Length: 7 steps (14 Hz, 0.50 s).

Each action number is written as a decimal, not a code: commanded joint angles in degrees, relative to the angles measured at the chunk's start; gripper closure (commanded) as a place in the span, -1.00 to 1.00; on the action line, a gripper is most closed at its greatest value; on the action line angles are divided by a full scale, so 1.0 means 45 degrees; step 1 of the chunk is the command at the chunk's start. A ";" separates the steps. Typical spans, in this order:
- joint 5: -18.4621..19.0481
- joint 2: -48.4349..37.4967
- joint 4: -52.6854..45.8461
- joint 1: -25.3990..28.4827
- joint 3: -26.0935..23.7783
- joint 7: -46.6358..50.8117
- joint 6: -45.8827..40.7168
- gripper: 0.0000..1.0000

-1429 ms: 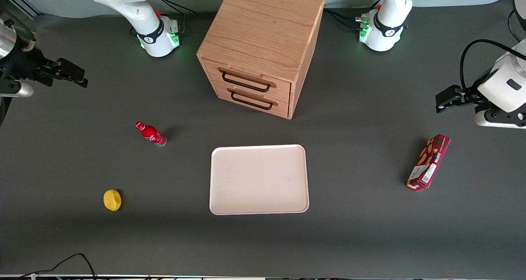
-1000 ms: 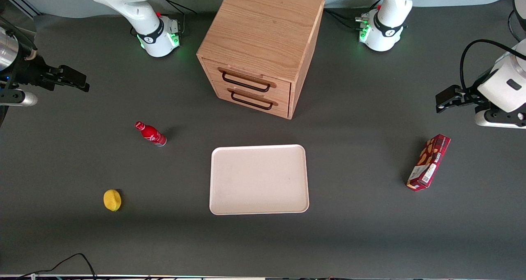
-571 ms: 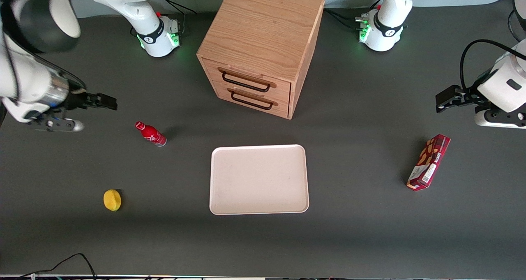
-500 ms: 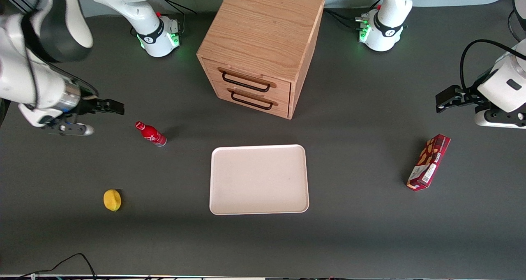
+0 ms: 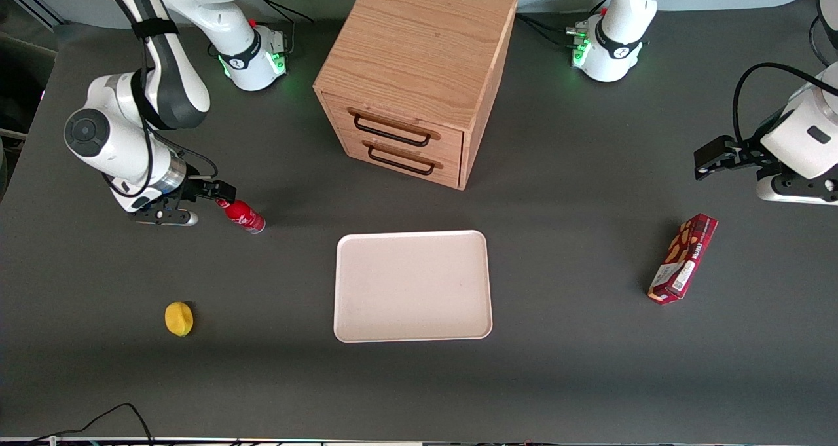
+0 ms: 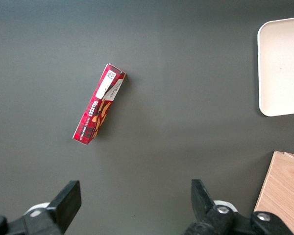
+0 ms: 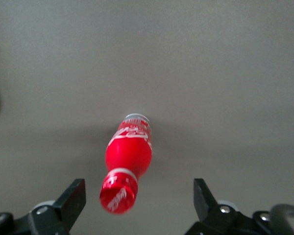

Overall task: Place coke bottle on tray
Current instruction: 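Close the right gripper around the red Coca-Cola bottle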

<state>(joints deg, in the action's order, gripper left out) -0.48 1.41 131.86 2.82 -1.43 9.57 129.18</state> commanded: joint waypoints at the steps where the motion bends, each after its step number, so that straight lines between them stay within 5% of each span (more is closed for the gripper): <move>1: -0.0225 0.0173 0.0384 0.0155 0.0024 0.0314 0.0746 -0.44; 3: -0.0205 0.0154 0.0424 0.0155 -0.0034 0.0314 0.0747 0.65; 4: -0.0205 0.0154 0.0424 0.0174 -0.0054 0.0314 0.0708 1.00; 7: -0.0205 0.0077 0.0346 0.0252 -0.0093 0.0314 0.0571 1.00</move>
<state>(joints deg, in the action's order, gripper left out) -0.56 2.64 133.10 3.36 -1.94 9.97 131.62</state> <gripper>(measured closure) 0.665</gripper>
